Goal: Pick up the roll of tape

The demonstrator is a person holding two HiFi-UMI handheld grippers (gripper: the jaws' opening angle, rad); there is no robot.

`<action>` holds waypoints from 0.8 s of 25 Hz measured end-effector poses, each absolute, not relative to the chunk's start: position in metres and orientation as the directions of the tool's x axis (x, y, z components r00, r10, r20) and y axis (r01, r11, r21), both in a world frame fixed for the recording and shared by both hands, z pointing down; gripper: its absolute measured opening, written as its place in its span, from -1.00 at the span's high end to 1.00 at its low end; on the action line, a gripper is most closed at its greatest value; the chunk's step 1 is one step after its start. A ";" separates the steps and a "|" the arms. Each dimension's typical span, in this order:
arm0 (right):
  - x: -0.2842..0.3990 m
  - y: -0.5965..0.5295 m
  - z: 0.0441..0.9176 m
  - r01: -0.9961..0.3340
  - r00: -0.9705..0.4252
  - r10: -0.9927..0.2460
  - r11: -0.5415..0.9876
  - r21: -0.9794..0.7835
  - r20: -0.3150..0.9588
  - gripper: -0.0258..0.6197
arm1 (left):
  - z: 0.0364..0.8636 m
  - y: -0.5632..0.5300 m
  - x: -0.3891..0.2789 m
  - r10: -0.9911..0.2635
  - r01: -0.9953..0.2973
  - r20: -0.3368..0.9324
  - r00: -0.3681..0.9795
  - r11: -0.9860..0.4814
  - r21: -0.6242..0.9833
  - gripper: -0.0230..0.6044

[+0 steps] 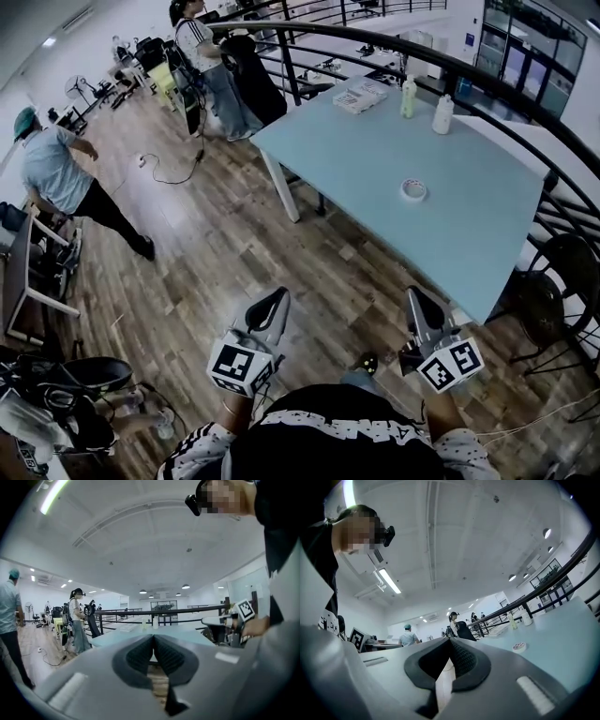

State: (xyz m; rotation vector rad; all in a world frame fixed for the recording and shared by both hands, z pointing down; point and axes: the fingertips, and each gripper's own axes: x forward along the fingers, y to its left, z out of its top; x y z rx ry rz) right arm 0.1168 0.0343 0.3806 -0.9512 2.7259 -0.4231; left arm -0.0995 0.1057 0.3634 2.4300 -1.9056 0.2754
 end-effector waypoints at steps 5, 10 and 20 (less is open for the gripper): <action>0.128 0.015 0.390 -0.557 -0.767 -0.629 0.749 -0.358 -0.124 0.92 | 0.362 0.092 -0.088 -0.962 -0.968 0.169 0.213 -0.231 -0.099 0.93; 0.137 -0.002 0.393 -0.545 -0.773 -0.621 0.754 -0.367 -0.128 0.92 | 0.366 0.075 -0.077 -0.960 -0.968 0.193 0.204 -0.227 -0.110 0.93; 0.167 -0.035 0.406 -0.567 -0.766 -0.634 0.746 -0.348 -0.111 0.92 | 0.378 0.033 -0.050 -0.958 -0.966 0.178 0.224 -0.243 -0.093 0.93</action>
